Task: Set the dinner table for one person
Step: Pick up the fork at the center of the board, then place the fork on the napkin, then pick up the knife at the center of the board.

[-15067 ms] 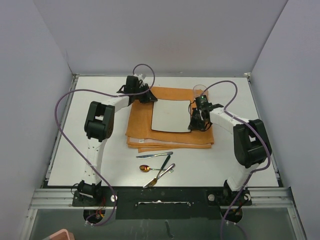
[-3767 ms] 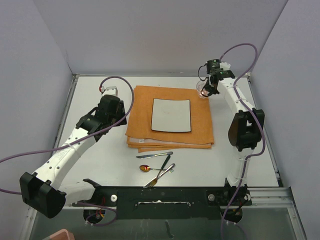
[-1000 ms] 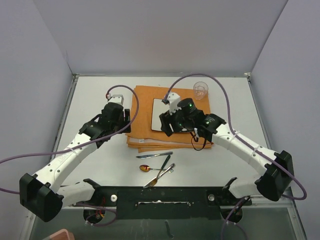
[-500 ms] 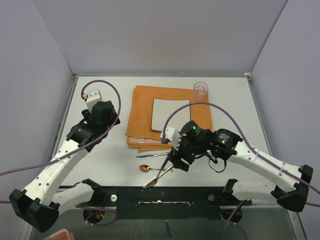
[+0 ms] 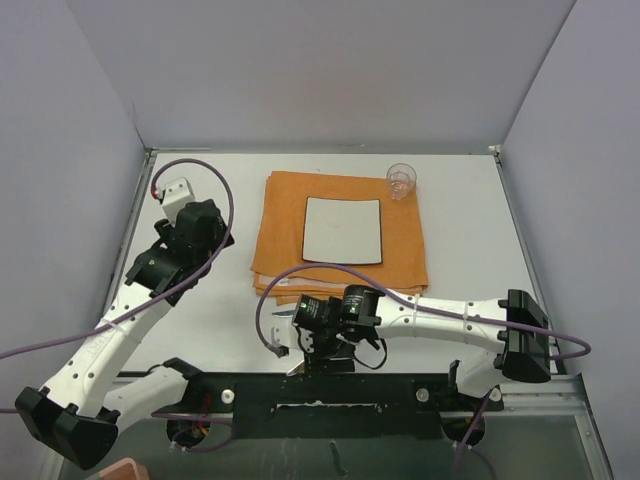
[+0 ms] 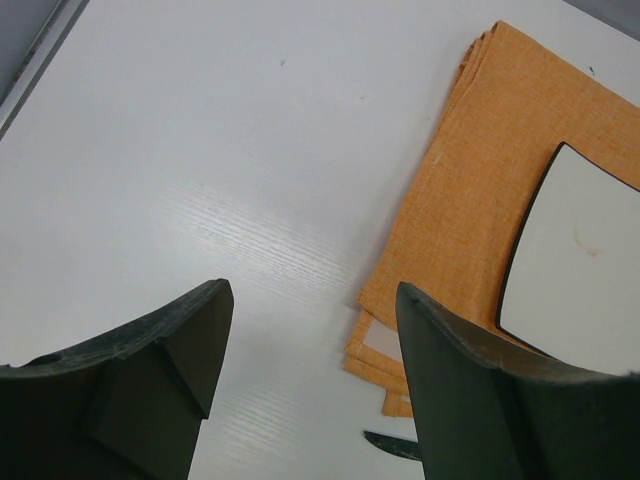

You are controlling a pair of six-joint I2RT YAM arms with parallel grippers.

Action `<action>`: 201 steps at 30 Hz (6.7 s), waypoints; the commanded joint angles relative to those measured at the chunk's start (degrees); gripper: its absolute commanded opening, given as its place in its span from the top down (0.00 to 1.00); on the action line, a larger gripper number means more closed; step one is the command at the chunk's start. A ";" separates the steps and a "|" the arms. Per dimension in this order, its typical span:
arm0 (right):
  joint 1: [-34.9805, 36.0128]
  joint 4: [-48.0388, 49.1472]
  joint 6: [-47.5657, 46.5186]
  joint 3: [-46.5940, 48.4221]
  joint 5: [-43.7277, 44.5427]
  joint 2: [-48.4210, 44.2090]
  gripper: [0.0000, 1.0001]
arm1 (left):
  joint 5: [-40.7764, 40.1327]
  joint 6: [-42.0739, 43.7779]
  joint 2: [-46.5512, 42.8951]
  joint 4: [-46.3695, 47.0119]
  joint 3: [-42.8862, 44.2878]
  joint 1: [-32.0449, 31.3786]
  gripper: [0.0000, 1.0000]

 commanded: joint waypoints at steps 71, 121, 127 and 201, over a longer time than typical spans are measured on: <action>-0.38 37.78 -15.56 -7.03 9.18 19.09 0.69 | -0.59 3.02 -5.04 4.71 -0.37 2.13 0.35; -36.30 37.53 43.41 33.38 -1.45 24.55 1.00 | -3.61 7.11 -3.71 7.30 3.26 2.08 0.37; -37.04 38.99 49.99 38.51 -4.51 30.76 1.00 | -4.07 7.70 -3.25 8.02 3.33 2.08 0.37; -9.92 15.64 17.24 -9.92 29.80 -28.76 0.52 | 26.80 6.79 8.73 11.80 2.62 0.75 0.37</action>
